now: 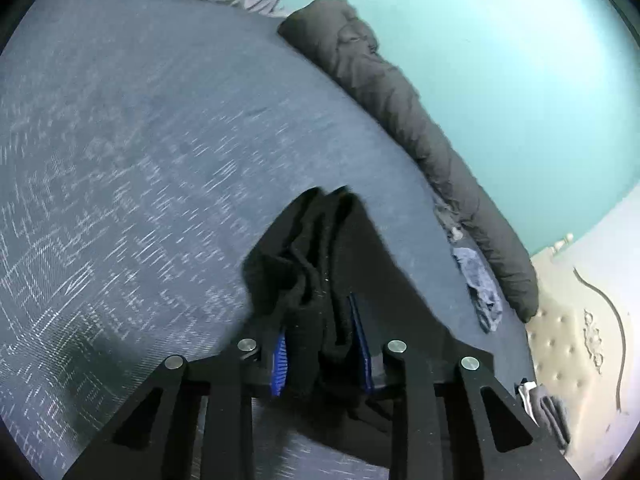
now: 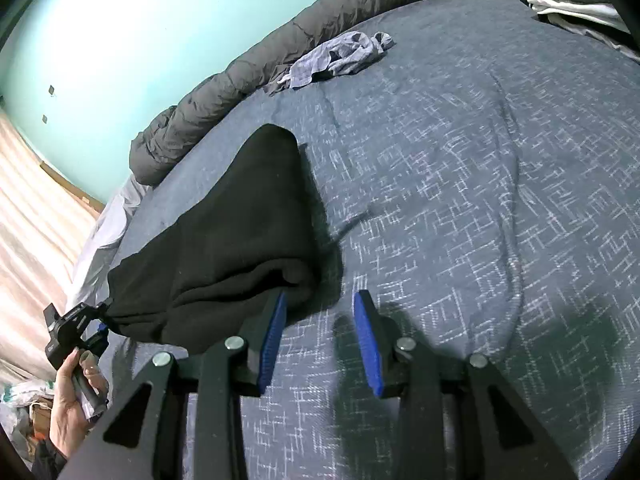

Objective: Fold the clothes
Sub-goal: 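Lift the folded garment with the left tool while right tool opens and withdraws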

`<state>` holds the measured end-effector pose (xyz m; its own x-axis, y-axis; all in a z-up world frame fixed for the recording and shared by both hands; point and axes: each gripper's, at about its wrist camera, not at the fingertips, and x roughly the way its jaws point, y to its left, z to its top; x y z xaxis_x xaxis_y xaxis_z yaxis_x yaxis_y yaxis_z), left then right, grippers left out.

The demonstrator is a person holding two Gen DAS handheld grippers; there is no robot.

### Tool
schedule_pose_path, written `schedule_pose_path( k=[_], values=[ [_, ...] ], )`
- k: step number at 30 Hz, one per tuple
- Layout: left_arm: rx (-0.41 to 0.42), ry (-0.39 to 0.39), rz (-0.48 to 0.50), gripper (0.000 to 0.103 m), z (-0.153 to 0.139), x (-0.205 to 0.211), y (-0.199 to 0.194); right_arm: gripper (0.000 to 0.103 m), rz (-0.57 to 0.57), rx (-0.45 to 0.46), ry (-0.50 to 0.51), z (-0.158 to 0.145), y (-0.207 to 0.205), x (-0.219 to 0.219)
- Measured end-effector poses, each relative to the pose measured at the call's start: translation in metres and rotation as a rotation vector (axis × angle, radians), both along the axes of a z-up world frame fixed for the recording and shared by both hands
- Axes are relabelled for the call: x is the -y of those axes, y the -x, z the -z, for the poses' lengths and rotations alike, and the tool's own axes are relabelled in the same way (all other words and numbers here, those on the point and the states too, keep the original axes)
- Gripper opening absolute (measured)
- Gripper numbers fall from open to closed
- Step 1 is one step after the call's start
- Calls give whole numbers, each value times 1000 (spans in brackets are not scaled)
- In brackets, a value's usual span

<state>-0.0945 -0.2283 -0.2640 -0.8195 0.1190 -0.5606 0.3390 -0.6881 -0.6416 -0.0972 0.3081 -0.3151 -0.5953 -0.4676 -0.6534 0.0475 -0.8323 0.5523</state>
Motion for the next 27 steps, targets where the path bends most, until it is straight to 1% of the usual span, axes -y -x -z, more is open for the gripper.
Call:
schedule_pose_path(
  k=[4, 7, 10, 14, 17, 20, 22, 25, 27],
  values=[
    [-43, 37, 31, 26, -25, -16, 2, 35, 11, -6, 20, -3, -1, -7],
    [-63, 116, 82, 25, -50, -43, 10, 35, 22, -15, 35, -7, -2, -14],
    [-71, 203, 146, 25, -72, -78, 22, 35, 39, -18, 55, -9, -2, -26],
    [-81, 256, 234, 24, -92, -129, 36, 35, 77, -16, 72, -11, -2, -44],
    [-81, 296, 311, 24, -99, -176, 51, 35, 101, -18, 97, -12, -2, -56],
    [-68, 353, 409, 23, -98, -234, 65, 35, 126, -17, 123, -13, -2, -66],
    [-59, 381, 468, 22, -91, -268, 72, 36, 136, -14, 141, -12, -2, -72],
    [-9, 417, 563, 20, -62, -320, 85, 36, 145, -9, 151, -10, -1, -77],
    [38, 443, 627, 19, -36, -350, 91, 36, 149, -5, 155, -8, 0, -79]
  ],
)
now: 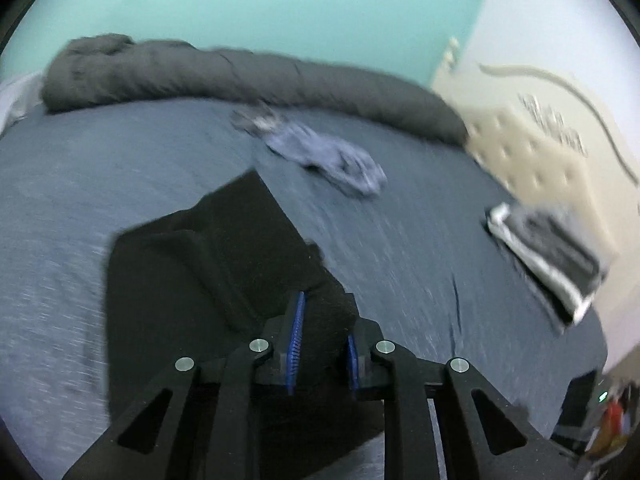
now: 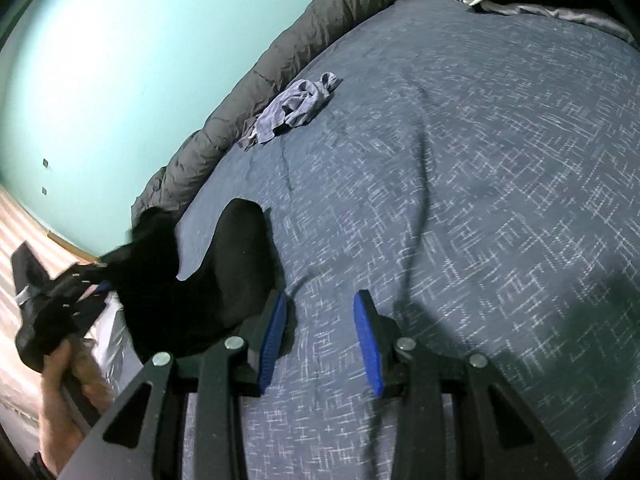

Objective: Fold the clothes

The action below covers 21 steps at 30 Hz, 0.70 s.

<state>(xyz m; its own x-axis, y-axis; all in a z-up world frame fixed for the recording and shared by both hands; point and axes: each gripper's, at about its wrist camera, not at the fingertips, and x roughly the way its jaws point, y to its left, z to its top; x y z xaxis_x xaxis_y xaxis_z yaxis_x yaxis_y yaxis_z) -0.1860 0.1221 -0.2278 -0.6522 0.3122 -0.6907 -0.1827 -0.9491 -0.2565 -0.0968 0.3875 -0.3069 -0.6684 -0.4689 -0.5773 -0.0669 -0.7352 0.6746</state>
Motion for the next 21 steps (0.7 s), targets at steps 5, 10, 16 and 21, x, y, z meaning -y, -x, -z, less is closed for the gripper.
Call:
schedule_pose_path(
  k=[5, 10, 16, 21],
  values=[
    [70, 38, 9, 19, 40, -23, 1, 36, 5, 14, 14, 4, 3, -4],
    [70, 28, 20, 20, 38, -24, -7, 36, 6, 23, 17, 8, 5, -5],
    [79, -40, 52, 55, 18, -5, -15, 36, -8, 15, 7, 5, 4, 1],
    [-2, -120, -10, 62, -12, 48, -44, 45, -21, -5, 20, 0, 5, 8]
  ],
)
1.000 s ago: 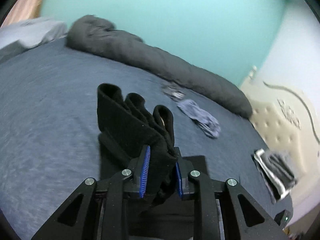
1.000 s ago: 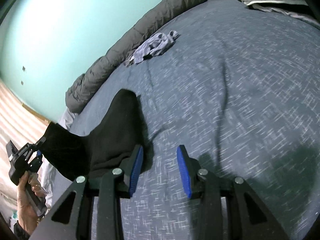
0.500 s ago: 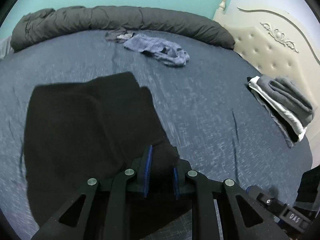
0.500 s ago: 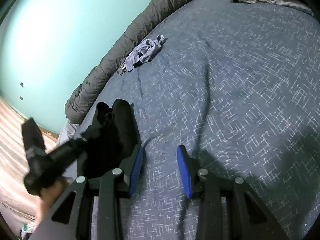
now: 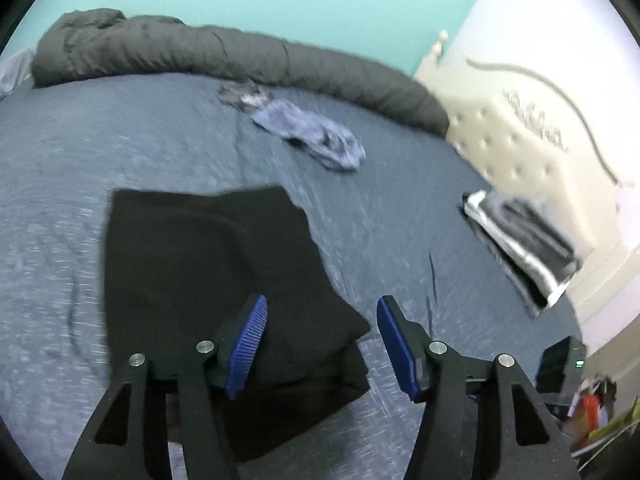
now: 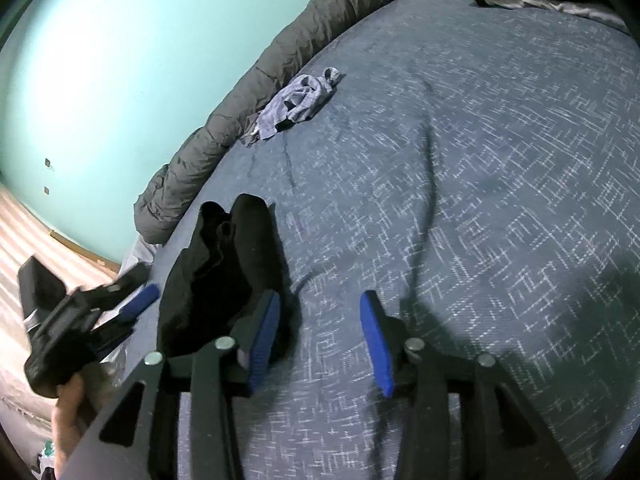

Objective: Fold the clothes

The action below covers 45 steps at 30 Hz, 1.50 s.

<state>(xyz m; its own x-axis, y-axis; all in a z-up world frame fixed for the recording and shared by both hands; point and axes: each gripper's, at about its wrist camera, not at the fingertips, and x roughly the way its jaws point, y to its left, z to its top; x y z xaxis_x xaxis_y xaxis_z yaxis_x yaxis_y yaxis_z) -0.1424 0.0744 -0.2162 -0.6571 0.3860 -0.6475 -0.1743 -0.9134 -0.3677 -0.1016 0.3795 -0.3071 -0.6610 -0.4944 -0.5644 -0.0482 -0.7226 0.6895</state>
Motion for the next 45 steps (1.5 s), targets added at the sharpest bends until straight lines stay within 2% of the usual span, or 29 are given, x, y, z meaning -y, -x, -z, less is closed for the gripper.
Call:
schedule_pose_path(
  k=[3, 7, 10, 13, 15, 18, 28, 33, 34, 35, 36, 38, 41, 45],
  values=[
    [2, 41, -77, 62, 8, 34, -5, 48, -16, 2, 33, -3, 4, 6],
    [52, 42, -159, 62, 34, 68, -6, 56, -57, -17, 114, -16, 16, 21],
    [69, 58, -164, 62, 49, 74, -9, 62, -118, 2, 138, -21, 34, 40],
    [67, 64, -144, 62, 61, 73, -12, 62, -172, 44, 153, -22, 54, 60],
    [73, 65, -140, 62, 67, 74, -12, 63, -199, 74, 142, -21, 64, 75],
    [75, 82, -125, 63, 70, 73, -12, 72, -233, 100, 90, -20, 73, 96],
    [87, 89, -113, 63, 77, 72, -14, 73, -275, 145, -18, 0, 92, 128],
    [93, 79, -113, 63, 79, 74, -13, 73, -310, 135, -67, 6, 101, 136],
    [94, 81, -113, 63, 80, 74, -13, 68, -322, 132, -88, 6, 101, 139],
    [94, 85, -114, 63, 80, 74, -13, 59, -332, 126, -97, 6, 101, 141],
    [94, 87, -116, 63, 80, 73, -13, 55, -340, 118, -99, 6, 100, 142],
    [93, 87, -117, 63, 80, 73, -13, 41, -354, 101, -101, 5, 99, 144],
    [91, 81, -109, 63, 78, 73, -13, 32, -359, 57, -125, -4, 93, 147],
    [85, 82, -86, 69, 75, 68, -14, 27, -340, -82, -216, -37, 74, 146]
  ],
)
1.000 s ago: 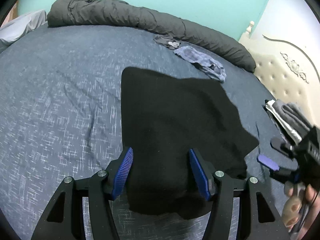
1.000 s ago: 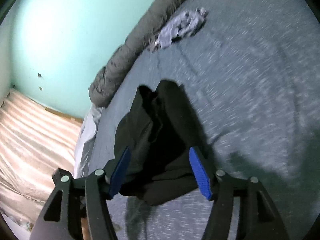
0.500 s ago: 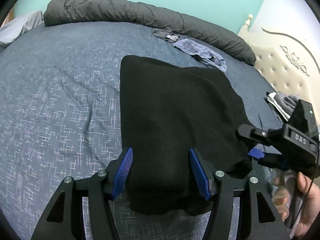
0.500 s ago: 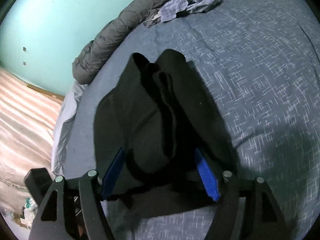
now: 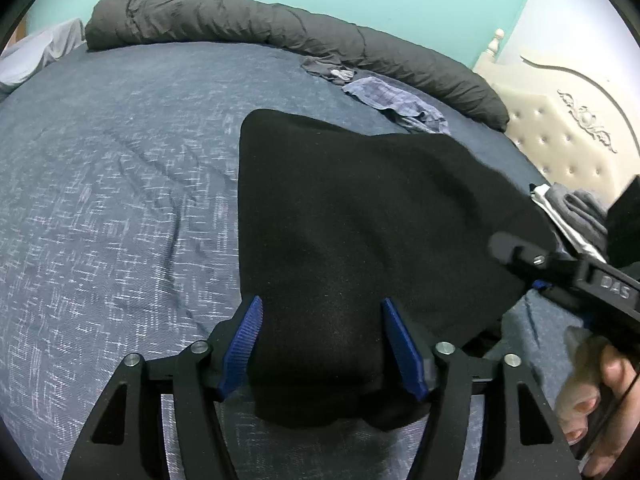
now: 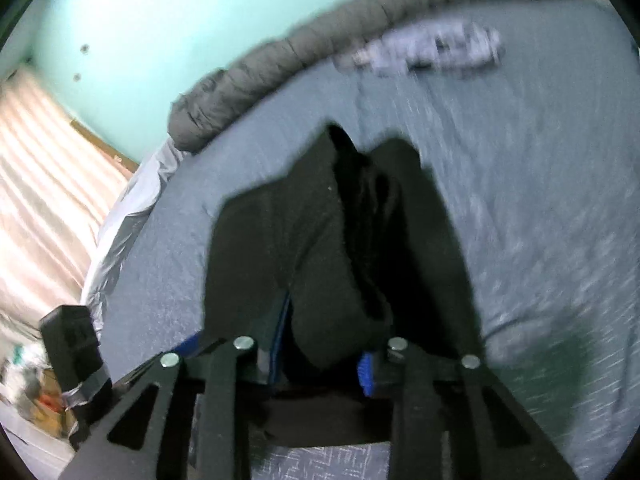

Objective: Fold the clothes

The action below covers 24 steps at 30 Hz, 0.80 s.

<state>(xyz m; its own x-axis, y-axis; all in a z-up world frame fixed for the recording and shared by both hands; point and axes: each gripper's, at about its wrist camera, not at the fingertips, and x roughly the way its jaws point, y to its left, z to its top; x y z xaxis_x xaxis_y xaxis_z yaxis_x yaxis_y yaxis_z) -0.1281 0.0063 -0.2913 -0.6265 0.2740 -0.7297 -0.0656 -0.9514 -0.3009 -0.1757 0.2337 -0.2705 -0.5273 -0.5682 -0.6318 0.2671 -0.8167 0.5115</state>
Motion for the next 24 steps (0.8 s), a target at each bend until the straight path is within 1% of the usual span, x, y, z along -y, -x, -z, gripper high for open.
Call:
schedule_pose_path(
  k=[1, 2, 3, 6, 7, 8, 10, 12, 13, 16, 18, 19, 21, 23, 24],
  values=[
    [0, 12, 8, 69, 0, -3, 0, 27, 11, -28, -19, -5, -5, -2],
    [4, 32, 14, 69, 1, -6, 0, 27, 29, -25, -28, -2, -8, -4],
    [7, 44, 16, 69, 2, -8, 0, 27, 45, 0, -27, 5, -8, -6],
    [17, 43, 7, 69, 4, -7, -1, 28, 74, 88, 3, 34, -6, -12],
    [17, 38, 5, 69, 4, -6, -1, 31, 79, 111, 31, 43, -5, -15],
    [18, 31, 1, 69, 2, -3, -2, 37, 83, 132, 67, 49, -5, -20],
    [16, 15, -17, 69, -2, 4, -3, 46, 90, 143, 90, 50, -6, -29],
    [12, 4, -42, 69, -7, 13, -4, 56, 105, 119, 75, 41, -9, -34],
    [9, 1, -55, 69, -10, 18, -4, 66, 119, 93, 62, 34, -12, -37],
    [-4, -11, -88, 69, -18, 31, -5, 66, 190, 0, -3, 5, -19, -47],
    [-5, -13, -95, 69, -19, 36, -6, 66, 224, -57, -10, -13, -18, -54],
    [-4, -15, -98, 69, -19, 38, -5, 66, 227, -78, -8, -20, -18, -56],
    [5, -18, -107, 69, -17, 43, -4, 62, 169, -100, -12, -28, -12, -44],
    [11, -24, -114, 69, -16, 46, -4, 39, 106, -112, -23, -32, -6, -28],
    [11, -26, -117, 69, -17, 48, -4, 36, 82, -112, -34, -30, -2, -19]
  ],
)
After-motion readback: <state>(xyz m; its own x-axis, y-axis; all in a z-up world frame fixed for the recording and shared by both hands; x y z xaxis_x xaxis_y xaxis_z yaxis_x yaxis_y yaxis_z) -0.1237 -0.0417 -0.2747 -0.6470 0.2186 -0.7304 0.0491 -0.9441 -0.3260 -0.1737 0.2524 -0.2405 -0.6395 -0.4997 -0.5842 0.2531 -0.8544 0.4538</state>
